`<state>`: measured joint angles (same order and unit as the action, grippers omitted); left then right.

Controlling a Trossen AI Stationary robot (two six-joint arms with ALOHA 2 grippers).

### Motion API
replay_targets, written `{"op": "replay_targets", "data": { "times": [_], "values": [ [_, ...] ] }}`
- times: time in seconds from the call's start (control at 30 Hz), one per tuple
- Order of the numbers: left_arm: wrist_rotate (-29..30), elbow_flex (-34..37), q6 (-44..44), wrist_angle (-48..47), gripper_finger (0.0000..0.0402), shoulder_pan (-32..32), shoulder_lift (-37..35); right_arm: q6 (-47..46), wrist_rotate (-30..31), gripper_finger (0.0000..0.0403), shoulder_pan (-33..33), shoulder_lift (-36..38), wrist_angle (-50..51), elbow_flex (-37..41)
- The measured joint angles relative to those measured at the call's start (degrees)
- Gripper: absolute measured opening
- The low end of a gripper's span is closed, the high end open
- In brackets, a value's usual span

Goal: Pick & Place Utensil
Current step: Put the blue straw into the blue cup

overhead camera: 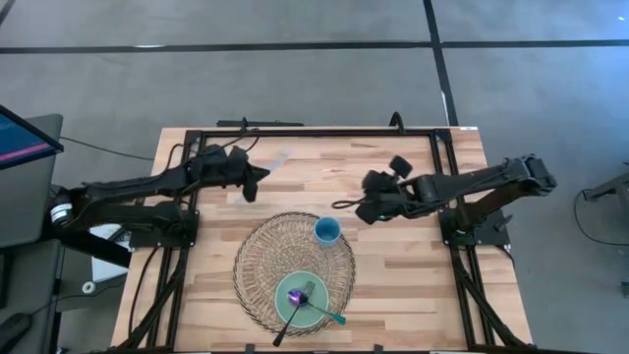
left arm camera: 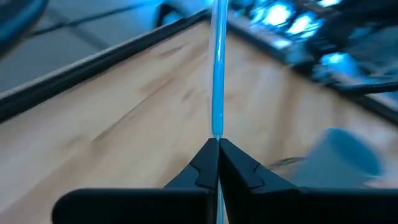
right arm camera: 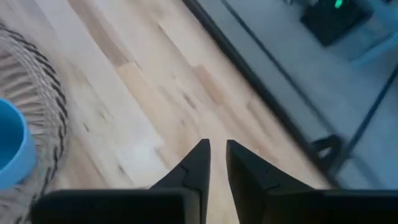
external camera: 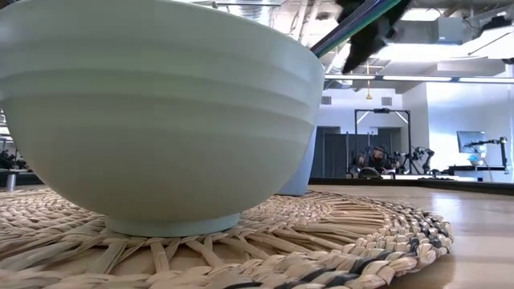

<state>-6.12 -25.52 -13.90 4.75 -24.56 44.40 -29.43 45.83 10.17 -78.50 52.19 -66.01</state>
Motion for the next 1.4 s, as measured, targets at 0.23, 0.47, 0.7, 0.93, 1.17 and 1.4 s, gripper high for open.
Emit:
{"op": "replay_targets", "data": {
  "times": [0.23,0.47,0.7,0.93,1.17,1.4],
  "values": [
    [-0.8,0.0,3.5,7.2,0.0008,9.9,-5.7,6.6,-4.6,0.0014,-0.7,13.0,-25.2,16.1],
    [-0.8,0.0,4.6,12.1,0.0006,16.4,-3.8,31.1,-31.0,0.0005,-2.0,22.4,-59.2,24.7],
    [-0.8,0.0,4.6,20.7,0.0007,20.0,2.2,31.3,-31.5,0.0005,-4.2,17.6,-73.6,28.0],
    [-0.8,-0.1,4.6,27.3,0.001,22.6,7.5,31.6,-32.6,0.0025,-4.8,8.3,-78.2,26.0],
    [-0.8,-0.1,4.6,28.0,0.0007,22.9,9.5,32.4,-37.3,0.008,-4.7,1.3,-78.4,19.8],
    [-0.8,-0.1,4.6,28.0,0.0009,23.2,9.8,32.4,-41.7,0.0109,-5.0,-4.3,-78.2,15.1]
  ]
}}
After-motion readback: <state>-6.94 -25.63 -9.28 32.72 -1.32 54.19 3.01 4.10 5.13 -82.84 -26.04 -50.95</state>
